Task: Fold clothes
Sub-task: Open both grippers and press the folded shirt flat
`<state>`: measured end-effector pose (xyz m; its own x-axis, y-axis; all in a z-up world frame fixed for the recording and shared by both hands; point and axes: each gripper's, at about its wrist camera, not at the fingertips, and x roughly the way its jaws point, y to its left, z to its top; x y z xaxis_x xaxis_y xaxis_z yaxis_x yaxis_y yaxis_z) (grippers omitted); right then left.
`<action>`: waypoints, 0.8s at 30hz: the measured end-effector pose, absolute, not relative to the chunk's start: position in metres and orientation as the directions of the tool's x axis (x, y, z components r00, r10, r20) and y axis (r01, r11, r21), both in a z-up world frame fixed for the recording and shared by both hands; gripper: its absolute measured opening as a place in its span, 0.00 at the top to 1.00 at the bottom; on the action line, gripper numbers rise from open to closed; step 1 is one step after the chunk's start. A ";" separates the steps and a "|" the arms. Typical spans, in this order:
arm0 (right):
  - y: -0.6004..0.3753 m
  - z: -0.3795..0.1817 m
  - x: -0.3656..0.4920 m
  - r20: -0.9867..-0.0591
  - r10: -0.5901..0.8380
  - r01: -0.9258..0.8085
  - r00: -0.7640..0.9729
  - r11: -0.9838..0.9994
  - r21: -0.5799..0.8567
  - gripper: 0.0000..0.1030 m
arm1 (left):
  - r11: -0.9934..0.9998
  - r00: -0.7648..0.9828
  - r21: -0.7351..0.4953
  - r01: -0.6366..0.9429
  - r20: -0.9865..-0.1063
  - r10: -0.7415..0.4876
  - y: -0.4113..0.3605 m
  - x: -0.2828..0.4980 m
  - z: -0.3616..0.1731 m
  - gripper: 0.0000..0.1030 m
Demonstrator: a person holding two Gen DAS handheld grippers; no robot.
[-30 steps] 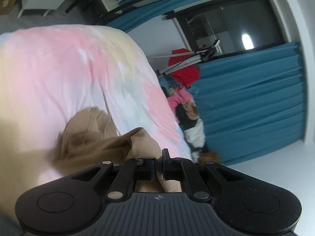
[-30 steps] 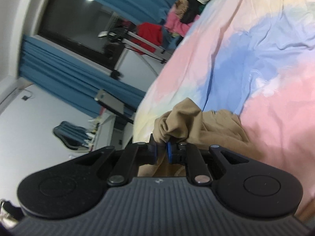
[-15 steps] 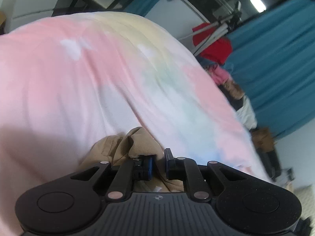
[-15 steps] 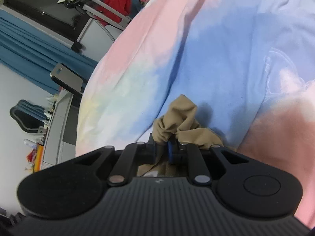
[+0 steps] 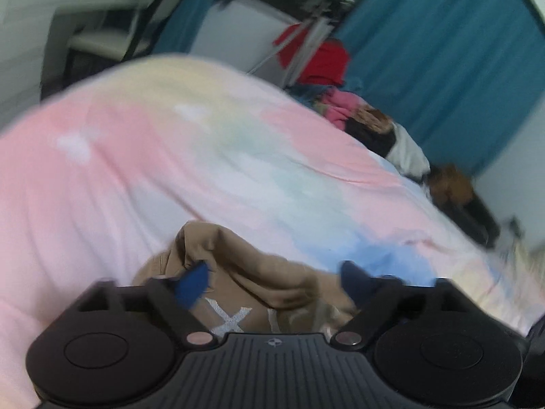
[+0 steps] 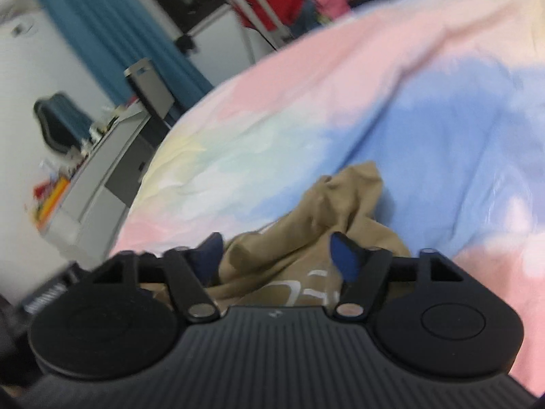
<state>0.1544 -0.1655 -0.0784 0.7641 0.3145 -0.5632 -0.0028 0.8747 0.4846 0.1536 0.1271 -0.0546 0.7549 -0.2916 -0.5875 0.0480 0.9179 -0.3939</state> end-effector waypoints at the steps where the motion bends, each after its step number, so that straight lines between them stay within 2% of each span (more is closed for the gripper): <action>1: -0.159 -0.073 0.150 -0.557 0.305 -0.033 0.772 0.896 0.444 0.28 | 0.933 0.767 -0.354 0.061 -0.581 -0.271 0.125 0.148 -0.050 0.11; 4: -0.149 -0.064 0.141 -0.537 0.276 -0.093 0.797 0.935 0.342 0.28 | 0.959 0.752 -0.270 0.081 -0.615 -0.237 0.123 0.146 -0.052 0.08; 8: -0.142 -0.074 0.152 -0.577 0.257 -0.125 0.776 0.958 0.258 0.28 | 0.983 0.720 -0.170 0.069 -0.674 -0.167 0.126 0.148 -0.074 0.08; 11: -0.140 -0.089 0.166 -0.613 0.266 -0.125 0.744 0.957 0.263 0.27 | 0.978 0.697 -0.200 0.057 -0.694 -0.182 0.130 0.153 -0.087 0.08; 15: -0.136 -0.096 0.171 -0.600 0.259 -0.120 0.757 0.958 0.262 0.26 | 0.983 0.711 -0.170 0.064 -0.684 -0.164 0.126 0.154 -0.088 0.08; 24: -0.137 -0.075 0.130 -0.577 0.230 -0.103 0.784 0.964 0.244 0.28 | 0.987 0.774 -0.124 0.098 -0.614 -0.154 0.114 0.126 -0.061 0.11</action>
